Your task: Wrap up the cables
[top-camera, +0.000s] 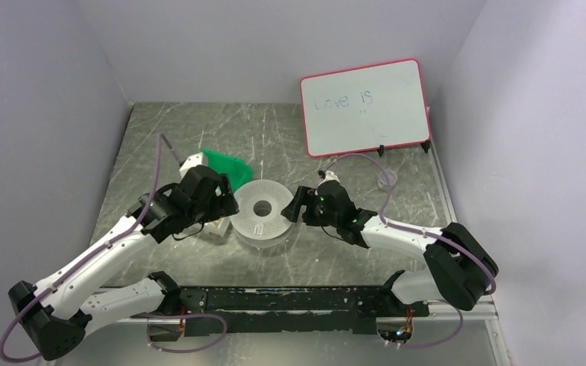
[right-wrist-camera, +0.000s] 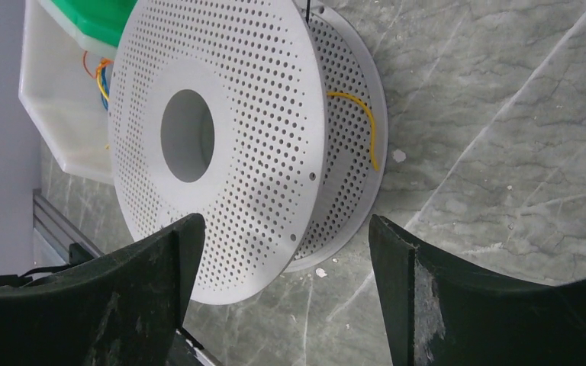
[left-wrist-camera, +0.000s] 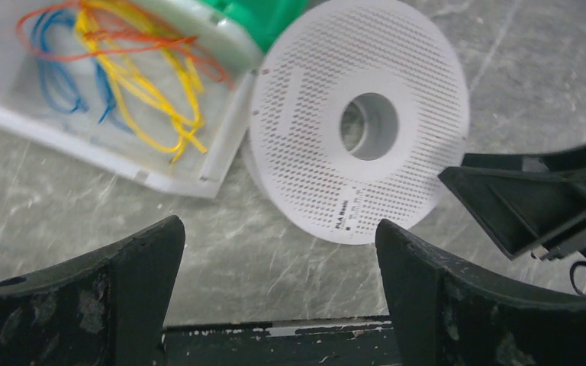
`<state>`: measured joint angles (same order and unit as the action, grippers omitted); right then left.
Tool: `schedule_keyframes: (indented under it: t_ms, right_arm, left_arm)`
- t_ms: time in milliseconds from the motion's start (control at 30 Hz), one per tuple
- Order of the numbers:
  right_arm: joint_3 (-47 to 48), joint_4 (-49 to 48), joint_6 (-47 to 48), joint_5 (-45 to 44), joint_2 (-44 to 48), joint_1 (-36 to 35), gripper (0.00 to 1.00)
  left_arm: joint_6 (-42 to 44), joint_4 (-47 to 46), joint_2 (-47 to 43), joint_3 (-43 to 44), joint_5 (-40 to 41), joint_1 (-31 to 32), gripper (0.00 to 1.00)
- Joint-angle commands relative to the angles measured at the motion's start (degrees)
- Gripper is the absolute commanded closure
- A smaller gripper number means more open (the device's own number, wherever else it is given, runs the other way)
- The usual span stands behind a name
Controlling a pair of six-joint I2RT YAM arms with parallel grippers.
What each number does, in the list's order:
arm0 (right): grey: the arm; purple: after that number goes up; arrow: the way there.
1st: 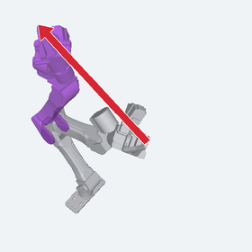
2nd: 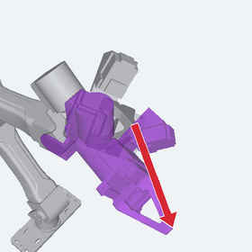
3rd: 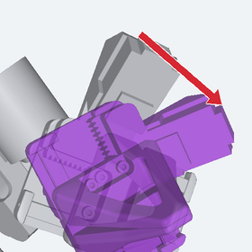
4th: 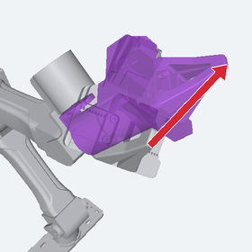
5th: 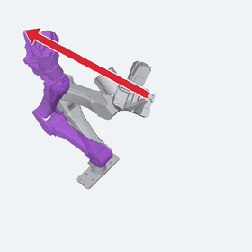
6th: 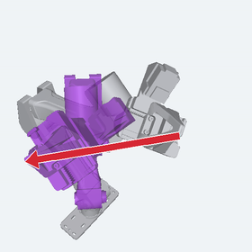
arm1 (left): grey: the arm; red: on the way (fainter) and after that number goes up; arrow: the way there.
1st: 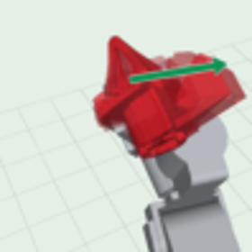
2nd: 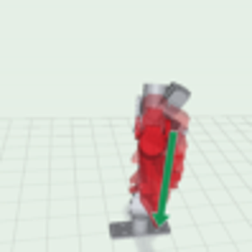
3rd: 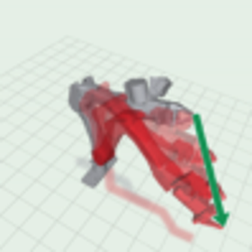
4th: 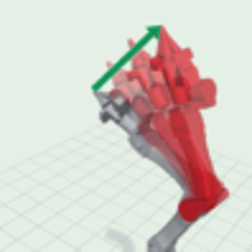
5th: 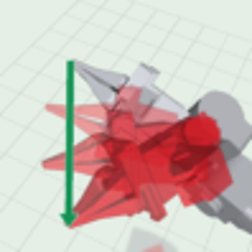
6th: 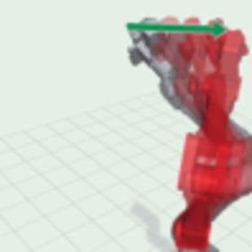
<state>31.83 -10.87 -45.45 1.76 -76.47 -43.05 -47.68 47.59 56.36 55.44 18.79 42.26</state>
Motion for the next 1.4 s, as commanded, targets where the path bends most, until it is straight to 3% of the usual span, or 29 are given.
schedule_keyframes:
  t_ms: [0, 100, 233, 467, 733, 1367]
  right_arm:
    - [1.43, -2.32, -0.96, -0.41, 0.1, 0.47, 0.18]
    - [1.4, -1.67, -0.55, -2.01, 1.3, 0.42, 0.18]
    - [1.43, -1.03, -0.04, -3.07, 2.66, 0.43, 0.18]
    - [0.92, 0.96, 1.12, -3.78, 7.11, 0.59, 0.18]
    - [-0.05, 3.72, 1.93, -5.72, 12.24, 1.02, 0.18]
    - [-3.71, 3.37, 0.56, -6.42, 14.96, 1.71, 0.18]
  left_arm:
    - [-14.23, 11.86, -2.92, 0.09, 7.72, 0.02, 0.0]
    - [-19.92, 15.39, -4.9, -0.82, 8.96, -0.15, 0.0]
    - [-22.62, 12.61, -7.16, -4.22, 6.2, -1.53, 0.0]
    - [-11.62, 1.18, -7.21, -11.34, -11.02, -21.44, 0.01]
    - [-7.14, -4.35, -1.87, -14.57, -15.42, -29.84, 0.02]
    - [0.28, -10.89, 5.59, -13.32, -9.92, -31.91, 0.45]
